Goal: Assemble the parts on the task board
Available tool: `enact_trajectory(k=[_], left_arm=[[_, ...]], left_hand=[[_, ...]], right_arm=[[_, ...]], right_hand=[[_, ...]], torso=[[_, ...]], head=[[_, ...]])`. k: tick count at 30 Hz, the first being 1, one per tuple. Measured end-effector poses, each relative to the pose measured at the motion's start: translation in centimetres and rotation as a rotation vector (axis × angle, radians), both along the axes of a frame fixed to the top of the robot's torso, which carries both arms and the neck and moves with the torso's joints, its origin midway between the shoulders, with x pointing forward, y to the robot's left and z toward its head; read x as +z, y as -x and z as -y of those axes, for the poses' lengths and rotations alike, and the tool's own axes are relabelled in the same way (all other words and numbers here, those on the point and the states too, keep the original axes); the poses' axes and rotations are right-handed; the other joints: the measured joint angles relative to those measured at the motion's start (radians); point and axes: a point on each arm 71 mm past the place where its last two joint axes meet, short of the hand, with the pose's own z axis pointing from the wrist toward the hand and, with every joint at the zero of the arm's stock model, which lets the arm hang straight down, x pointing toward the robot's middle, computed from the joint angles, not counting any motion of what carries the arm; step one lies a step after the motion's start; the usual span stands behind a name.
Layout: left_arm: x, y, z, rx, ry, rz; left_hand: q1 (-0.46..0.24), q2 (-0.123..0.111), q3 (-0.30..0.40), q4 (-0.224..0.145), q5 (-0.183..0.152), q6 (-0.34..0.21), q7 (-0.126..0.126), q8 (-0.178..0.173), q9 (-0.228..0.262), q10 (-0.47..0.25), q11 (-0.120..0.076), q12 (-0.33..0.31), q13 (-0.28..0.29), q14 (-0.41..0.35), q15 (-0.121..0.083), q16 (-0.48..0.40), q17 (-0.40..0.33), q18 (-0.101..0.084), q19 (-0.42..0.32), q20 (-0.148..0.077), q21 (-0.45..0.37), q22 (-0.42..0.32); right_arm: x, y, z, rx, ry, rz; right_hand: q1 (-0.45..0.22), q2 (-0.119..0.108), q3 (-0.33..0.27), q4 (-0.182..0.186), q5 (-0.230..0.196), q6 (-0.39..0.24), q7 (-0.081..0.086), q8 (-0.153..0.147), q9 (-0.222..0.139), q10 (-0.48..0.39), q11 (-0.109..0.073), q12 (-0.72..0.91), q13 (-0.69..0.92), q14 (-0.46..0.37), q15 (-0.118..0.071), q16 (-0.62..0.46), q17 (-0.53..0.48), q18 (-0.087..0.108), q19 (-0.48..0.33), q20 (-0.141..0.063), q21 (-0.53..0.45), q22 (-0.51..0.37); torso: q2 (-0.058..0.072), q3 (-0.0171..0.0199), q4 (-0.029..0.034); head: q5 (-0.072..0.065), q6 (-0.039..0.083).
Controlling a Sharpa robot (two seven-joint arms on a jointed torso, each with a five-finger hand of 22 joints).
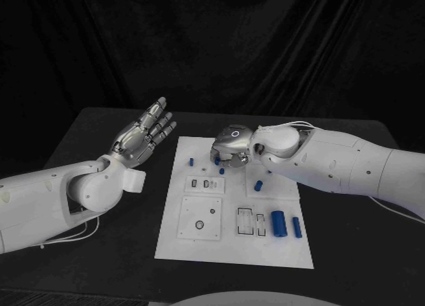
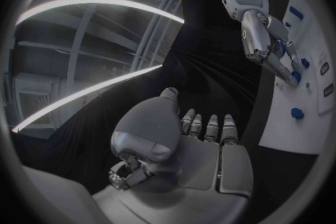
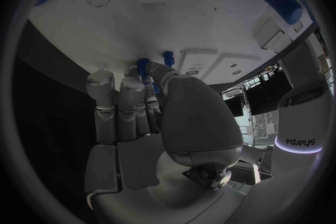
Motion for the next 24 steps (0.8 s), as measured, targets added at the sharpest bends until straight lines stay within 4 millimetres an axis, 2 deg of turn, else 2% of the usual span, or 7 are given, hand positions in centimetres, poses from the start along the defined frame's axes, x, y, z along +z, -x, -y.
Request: enact_trajectory(k=[5,8,9,14,16,22,24], left_arm=[[0.0,0.0,0.0,0.0,0.0,-0.001],[0.0,0.0,0.0,-0.001,0.0,-0.002],[0.0,0.0,0.0,-0.001,0.0,-0.002],[0.0,0.0,-0.1,-0.001,-0.001,-0.002],[0.0,0.0,-0.1,0.0,-0.001,-0.003],[0.0,0.1,-0.4,0.004,-0.003,-0.003],[0.0,0.1,-0.4,0.005,-0.003,-0.004]], left_hand=[[0.003,0.003,0.007,-0.007,0.011,0.004,0.004,0.0,0.0,0.0,0.007,0.0,0.0,0.0,0.0,0.0,0.0,0.0,-0.004,0.004,0.0,0.0],[0.019,0.0,0.021,-0.022,0.032,0.004,0.004,0.004,0.0,0.0,0.007,0.0,0.0,0.0,0.0,0.0,0.0,0.016,-0.004,0.004,0.0,0.0],[0.019,0.0,0.023,-0.03,0.041,0.004,0.004,0.005,0.0,0.0,0.007,0.0,0.0,0.0,0.0,0.0,0.0,0.016,-0.004,0.004,0.0,0.0],[0.023,-0.004,0.029,-0.04,0.054,0.004,0.004,0.005,0.001,0.0,0.007,0.0,0.0,0.0,0.0,0.0,0.0,0.016,-0.004,0.004,0.0,0.0],[0.023,-0.004,0.031,-0.043,0.055,0.004,0.004,0.005,0.001,0.0,0.007,0.0,0.0,0.0,0.0,0.0,0.0,0.016,-0.004,0.004,0.0,0.0],[0.027,0.0,0.032,-0.048,0.064,0.004,0.004,0.005,0.001,0.0,0.007,0.0,0.0,0.0,0.0,0.0,-0.001,0.016,-0.004,0.004,0.0,0.0],[0.027,0.0,0.034,-0.051,0.064,0.007,0.007,0.005,0.001,0.0,0.007,0.0,0.0,0.0,0.0,0.0,-0.001,0.016,-0.004,0.004,0.0,0.0]], right_arm=[[-0.1,-0.2,0.0,0.0,-0.003,0.003],[-0.1,-0.2,-0.1,0.004,-0.004,0.002],[-0.1,-0.2,-0.1,0.005,-0.005,0.002],[0.0,-0.1,-0.1,0.014,-0.011,0.004],[0.0,-0.1,0.2,0.016,-0.016,0.007],[0.2,0.0,1.7,0.011,-0.03,0.024],[0.5,0.1,2.1,0.012,-0.034,0.03]], right_hand=[[0.004,0.002,0.005,-0.006,0.0,0.0,0.0,0.0,0.001,0.014,-0.004,0.0,-0.003,0.0,0.0,0.0,-0.006,0.0,0.0,0.0,0.0,0.003],[0.017,0.002,0.013,-0.013,-0.001,0.012,0.008,0.0,0.004,0.043,0.0,-0.004,-0.01,-0.005,0.005,-0.013,-0.023,0.0,0.0,0.0,0.0,0.002],[0.02,0.002,0.015,-0.015,-0.001,0.02,0.008,0.0,0.005,0.054,0.0,-0.004,-0.013,-0.005,0.005,-0.019,-0.03,0.0,0.0,0.0,-0.003,0.002],[0.034,0.013,0.021,-0.023,-0.005,0.071,0.017,0.022,0.014,0.09,0.032,0.003,-0.016,-0.005,0.005,-0.024,-0.038,0.0,0.01,0.001,0.012,0.025],[0.044,0.009,0.018,-0.026,-0.007,0.09,0.017,0.03,0.02,0.102,0.044,0.013,-0.016,0.001,0.007,-0.024,-0.035,0.0,0.018,0.0,0.024,0.039],[0.057,0.01,0.005,-0.033,-0.008,0.13,0.012,0.045,0.034,0.122,0.053,0.014,-0.024,0.022,0.003,-0.015,-0.018,0.0,0.04,0.0,0.045,0.069],[0.058,0.012,0.002,-0.031,-0.021,0.134,0.008,0.046,0.042,0.126,0.057,0.014,-0.025,0.024,0.001,-0.01,-0.013,0.0,0.047,0.0,0.053,0.076]], torso=[[0.0,-0.0001,0.0001],[0.0,-0.0001,0.0003],[0.0,-0.0001,0.0005],[0.0,-0.0005,0.0005],[0.0,-0.0006,0.0005],[0.0,-0.0006,-0.0001],[0.0,-0.0006,-0.0002]], head=[[0.001,-0.004],[0.001,-0.006],[0.001,-0.006],[0.001,-0.008],[0.001,-0.009],[0.005,-0.009],[0.007,-0.008]])
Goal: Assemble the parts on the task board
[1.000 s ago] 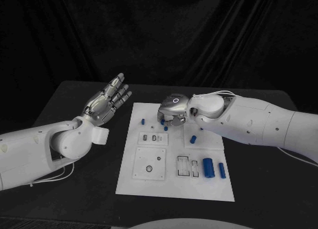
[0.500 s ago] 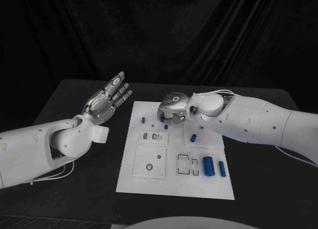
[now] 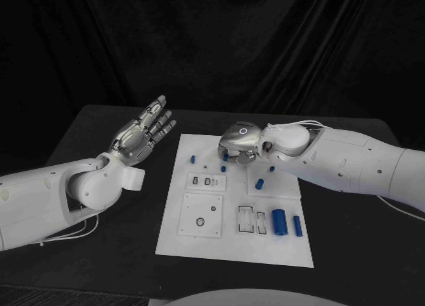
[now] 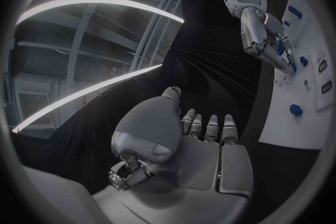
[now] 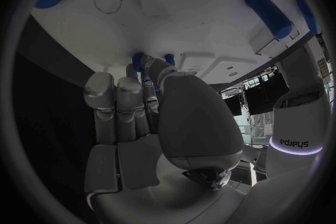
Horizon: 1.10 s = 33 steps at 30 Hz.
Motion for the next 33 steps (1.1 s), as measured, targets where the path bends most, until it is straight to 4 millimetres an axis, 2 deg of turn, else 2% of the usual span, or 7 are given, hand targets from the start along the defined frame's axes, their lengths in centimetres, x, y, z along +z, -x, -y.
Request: enact_trajectory(k=[3,5,11,23,33], left_arm=[[0.0,0.0,-0.1,0.002,-0.001,0.0],[0.0,0.0,-0.2,0.002,-0.001,-0.001],[0.0,0.0,-0.1,0.002,-0.003,-0.002],[-0.1,-0.2,0.3,-0.009,-0.002,-0.005],[-0.1,-0.2,0.7,-0.02,0.002,-0.006]], left_hand=[[0.0,0.0,0.0,0.0,0.004,0.0,0.0,0.0,0.0,0.0,0.0,0.0,0.0,0.0,0.0,0.0,0.0,0.0,0.0,0.0,0.0,0.0],[0.0,0.0,0.0,0.0,0.004,0.0,0.0,0.0,0.0,0.0,0.0,0.0,0.0,0.0,0.0,0.0,0.0,0.0,0.0,0.0,0.0,0.0],[0.0,0.0,0.0,0.0,0.004,0.0,0.0,0.0,0.0,0.003,0.003,0.0,-0.001,0.0,0.0,0.0,0.0,0.0,0.004,0.004,0.0,0.0],[0.0,0.0,0.0,-0.006,0.009,0.0,0.0,0.0,0.001,-0.001,0.006,0.0,-0.001,0.0,0.0,0.0,0.0,0.0,0.004,0.004,0.0,0.0],[0.0,0.0,0.003,-0.008,0.014,0.002,0.002,0.004,0.001,-0.001,0.006,0.0,-0.001,0.0,0.0,0.0,0.001,0.0,0.0,0.007,0.0,0.0]], right_arm=[[1.0,0.0,0.5,0.004,-0.01,0.019],[1.8,0.0,0.8,0.004,-0.017,0.035],[3.1,-0.2,1.4,-0.005,-0.031,0.068],[3.6,-2.0,1.4,-0.055,-0.025,0.107],[3.3,-3.4,0.8,-0.092,-0.01,0.12]], right_hand=[[0.0,0.003,-0.006,0.001,-0.007,0.006,0.002,0.0,0.001,0.004,-0.002,0.0,0.0,0.003,0.0,0.002,0.005,-0.001,0.0,0.0,0.0,0.005],[-0.001,0.003,-0.007,0.001,-0.009,0.006,0.002,0.0,0.001,0.005,-0.002,0.0,-0.003,0.01,0.0,0.002,0.008,-0.016,0.003,-0.003,0.005,0.007],[-0.006,0.008,-0.01,0.004,-0.015,0.007,0.001,0.0,0.001,0.009,-0.004,-0.005,-0.006,0.01,0.0,0.007,0.01,-0.016,0.007,0.0,0.005,0.011],[-0.006,0.009,-0.011,0.003,-0.019,0.01,-0.001,0.0,0.005,0.013,-0.006,-0.009,-0.008,0.017,-0.007,0.012,0.02,-0.016,0.014,-0.007,0.013,0.019],[0.003,0.018,-0.012,0.002,-0.034,0.009,-0.001,-0.004,0.002,0.016,-0.003,-0.014,-0.015,0.021,-0.003,0.012,0.02,-0.016,0.016,-0.005,0.015,0.022]], torso=[[0.0,0.0,-0.0005],[0.0,0.0,-0.001],[-0.001,0.0007,-0.0016],[-0.001,0.0,-0.0006],[0.002,-0.0002,0.0028]], head=[[0.003,0.0],[0.004,-0.001],[0.002,-0.003],[-0.003,0.005],[-0.01,0.005]])
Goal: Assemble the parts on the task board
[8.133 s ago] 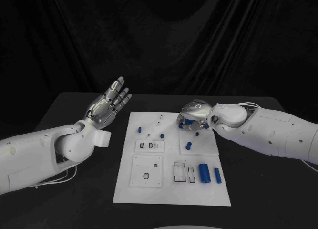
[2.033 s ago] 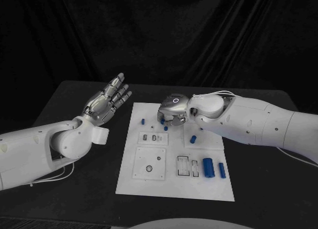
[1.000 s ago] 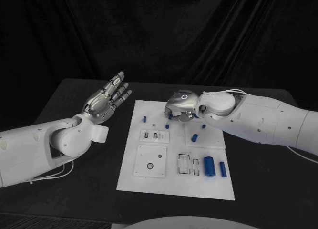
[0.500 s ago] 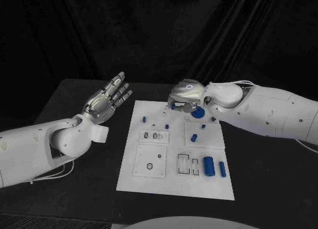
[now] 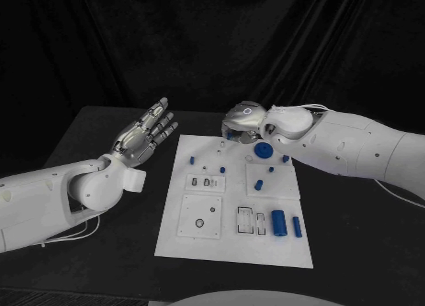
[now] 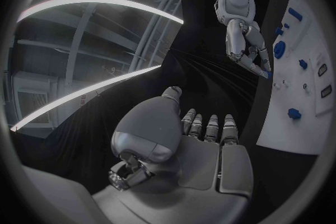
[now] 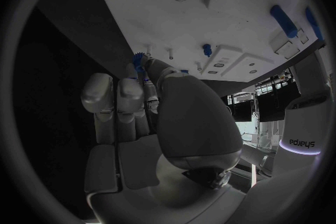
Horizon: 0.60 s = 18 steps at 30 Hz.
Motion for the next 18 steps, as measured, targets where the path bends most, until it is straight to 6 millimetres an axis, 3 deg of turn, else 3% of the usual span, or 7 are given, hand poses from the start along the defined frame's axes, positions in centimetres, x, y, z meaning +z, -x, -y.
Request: enact_trajectory(k=[5,18], left_arm=[[0.02,0.06,-0.03,-0.001,0.001,-0.001],[0.08,0.29,-0.05,-0.006,0.004,-0.003]], left_hand=[[0.002,-0.002,0.001,-0.004,0.0,0.002,0.002,0.0,0.0,0.0,0.0,0.0,0.0,0.0,0.0,0.0,0.0,0.0,0.0,0.0,0.0,0.0],[0.004,-0.004,0.003,-0.008,0.005,0.002,0.002,0.0,0.001,0.0,0.0,0.0,0.0,0.0,0.0,0.0,0.0,0.0,0.0,0.0,0.0,0.0]], right_arm=[[-0.12,-0.32,-0.19,-0.009,0.003,0.002],[-0.2,-0.51,-0.35,-0.015,0.005,0.004]], right_hand=[[0.0,0.0,0.0,0.0,-0.004,0.0,0.0,-0.002,-0.001,0.0,0.0,-0.002,0.0,0.0,0.0,0.0,0.0,0.0,0.001,0.001,0.0,0.0],[0.0,0.0,-0.003,0.002,-0.012,-0.001,-0.001,-0.009,-0.003,0.0,0.0,-0.01,-0.006,0.0,0.0,0.0,-0.004,0.0,0.001,0.001,0.0,-0.002]], torso=[[0.004,-0.0008,0.0019],[0.019,-0.0033,0.0063]], head=[[0.0,0.0],[-0.006,0.016]])
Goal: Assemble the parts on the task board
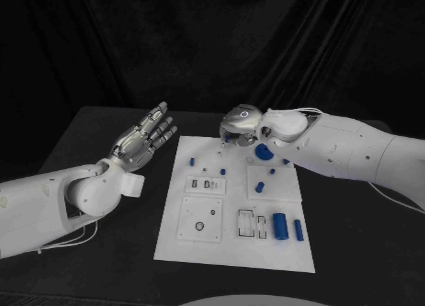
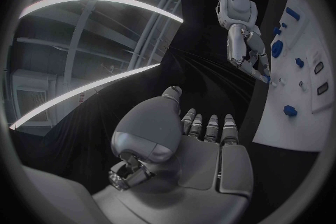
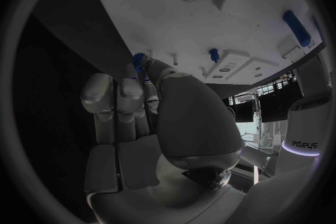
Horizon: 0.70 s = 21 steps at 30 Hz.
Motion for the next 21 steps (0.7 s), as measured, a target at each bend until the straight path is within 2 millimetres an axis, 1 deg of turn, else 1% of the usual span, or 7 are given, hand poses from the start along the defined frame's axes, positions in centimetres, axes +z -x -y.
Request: enact_trajectory(k=[3,6,9,15,17,19,21], left_arm=[[0.01,0.05,-0.03,-0.001,0.0,-0.001],[0.02,0.08,-0.04,-0.001,0.001,-0.001],[0.02,0.09,-0.01,-0.003,0.001,-0.002],[0.01,0.07,-0.01,-0.004,0.001,-0.002],[0.01,0.06,0.01,-0.004,0.002,-0.002],[0.01,0.04,0.02,-0.005,0.002,-0.002],[0.0,0.02,0.03,-0.005,0.001,-0.002]], left_hand=[[0.0,0.0,0.0,0.0,0.0,0.0,0.0,0.0,0.0,0.002,0.002,0.0,0.0,-0.002,0.002,0.0,0.0,0.0,0.0,0.0,0.0,0.0],[0.0,0.0,0.0,0.0,0.0,0.0,0.0,0.0,0.0,0.003,0.003,0.0,0.0,-0.004,0.004,0.0,-0.001,0.0,0.0,0.0,0.0,0.0],[0.0,0.0,0.0,0.0,0.0,0.0,0.0,0.0,0.0,0.003,0.003,0.0,0.0,-0.004,0.004,0.0,-0.001,0.0,0.0,0.0,0.0,0.0],[0.0,0.0,0.003,-0.003,0.0,0.0,0.0,0.0,0.0,0.003,0.003,0.0,0.0,0.0,0.007,0.0,-0.001,0.0,0.0,0.0,0.0,0.0],[0.0,0.0,0.003,-0.003,0.0,0.0,0.0,0.0,0.0,0.003,0.003,0.0,0.0,0.0,0.007,0.0,-0.001,0.0,0.0,0.0,0.0,0.0],[0.0,0.0,0.003,-0.003,0.0,0.0,0.0,0.0,0.0,0.004,0.003,0.0,0.0,0.0,0.007,0.0,-0.001,0.0,0.0,0.0,0.0,0.0],[0.0,0.0,0.0,-0.005,0.004,0.0,0.0,0.0,0.0,0.003,0.003,0.0,0.0,0.0,0.007,0.0,-0.001,0.0,0.0,0.0,0.0,0.0]], right_arm=[[-0.01,0.12,-0.12,0.004,-0.002,-0.001],[-0.02,0.22,-0.18,0.006,-0.004,-0.001],[-0.02,0.31,-0.17,0.007,-0.005,-0.002],[-0.01,0.5,-0.29,0.009,-0.009,-0.002],[0.0,0.56,-0.37,0.011,-0.01,-0.002],[0.0,0.64,-0.51,0.014,-0.011,-0.003],[0.0,0.68,-0.63,0.017,-0.011,-0.003]], right_hand=[[0.0,0.0,0.0,0.0,0.0,0.0,0.0,-0.004,0.0,0.0,0.0,-0.001,0.0,0.0,0.0,0.0,-0.002,0.0,0.0,0.0,0.0,0.0],[0.0,0.0,0.0,0.0,0.0,0.0,0.0,-0.005,-0.001,0.0,0.0,-0.002,0.0,0.0,0.0,0.0,-0.002,0.0,0.0,0.0,0.0,0.0],[0.0,0.0,0.0,0.0,0.0,-0.004,0.003,-0.005,-0.001,0.0,0.0,-0.002,0.0,0.0,0.0,0.0,-0.003,0.0,0.0,0.0,-0.004,-0.001],[0.0,0.0,0.0,0.0,0.0,-0.004,0.003,-0.005,-0.001,0.002,-0.002,-0.002,0.0,0.002,0.002,0.0,-0.003,0.0,0.0,0.0,-0.004,-0.001],[0.0,0.0,0.0,0.0,0.0,-0.007,0.0,-0.009,-0.001,0.002,-0.002,-0.005,0.0,0.002,0.002,-0.002,-0.006,0.0,0.0,0.0,-0.004,-0.003],[0.0,0.0,0.0,0.0,-0.003,-0.011,0.004,-0.011,-0.002,0.003,-0.004,-0.005,0.0,0.002,0.002,-0.006,-0.009,0.0,0.0,0.0,-0.009,-0.005],[0.0,0.0,0.0,0.0,-0.004,-0.011,0.003,-0.011,-0.003,0.003,-0.004,-0.006,-0.002,0.002,0.002,-0.006,-0.01,0.0,0.0,0.0,-0.011,-0.006]], torso=[[0.003,-0.0005,0.0011],[0.004,-0.0007,0.0011],[0.004,-0.0007,0.0006],[0.003,-0.0006,-0.001],[0.003,-0.0002,-0.0013],[0.002,-0.0001,-0.0013],[0.002,-0.0001,-0.0012]], head=[[-0.002,0.004],[-0.002,0.004],[-0.002,0.004],[0.0,0.005],[0.0,0.004],[-0.002,0.003],[-0.003,0.001]])
